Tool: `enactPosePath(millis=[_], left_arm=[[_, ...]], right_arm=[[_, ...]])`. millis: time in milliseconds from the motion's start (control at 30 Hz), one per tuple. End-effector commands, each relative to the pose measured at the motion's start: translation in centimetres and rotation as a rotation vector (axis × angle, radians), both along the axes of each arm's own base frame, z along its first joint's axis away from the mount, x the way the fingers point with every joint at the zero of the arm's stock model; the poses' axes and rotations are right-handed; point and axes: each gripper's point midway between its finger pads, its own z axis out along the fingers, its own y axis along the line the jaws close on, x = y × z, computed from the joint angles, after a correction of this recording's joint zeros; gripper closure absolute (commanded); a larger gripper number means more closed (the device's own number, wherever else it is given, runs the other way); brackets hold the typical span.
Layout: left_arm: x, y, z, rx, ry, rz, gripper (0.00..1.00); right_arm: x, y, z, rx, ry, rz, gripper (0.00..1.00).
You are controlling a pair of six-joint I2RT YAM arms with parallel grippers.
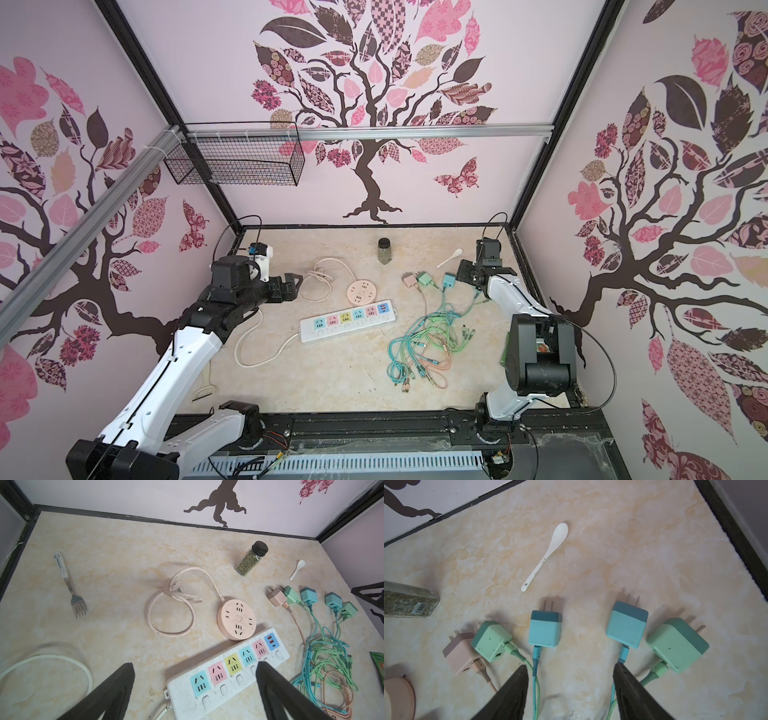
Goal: Insert the plug
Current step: 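Reach the right gripper down to the teal charger plug while the left arm rises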
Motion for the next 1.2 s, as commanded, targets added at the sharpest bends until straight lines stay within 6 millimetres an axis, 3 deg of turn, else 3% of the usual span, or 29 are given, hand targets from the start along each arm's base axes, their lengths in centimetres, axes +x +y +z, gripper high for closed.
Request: enactPosePath(millis=[0, 300, 567, 933, 1167], left_arm=[[-0.5, -0.4, 0.7, -0.008, -0.012, -0.028, 0.05], [-0.9, -0.1, 1.0, -0.021, -0.02, -0.005, 0.04], [-1.6, 0.4, 0.9, -0.019, -0.03, 0.021, 0.04], [-1.8, 0.8, 0.9, -0.004, -0.03, 0.029, 0.04], [-1.9, 0.8, 0.7, -0.001, -0.028, 0.03, 0.04]], right_arm=[[0.7, 0.9, 0.1, 0.022, 0.021, 0.053, 0.32], [2.6, 2.2, -0.9, 0.086, 0.06, 0.096, 0.35], [3.6, 3.5, -3.6, 0.096, 0.141, 0.131, 0.35], [3.8, 4.9, -6.6, 0.08, 0.219, 0.136, 0.36], [3.5, 4.6, -8.2, 0.012, 0.272, 0.104, 0.38]])
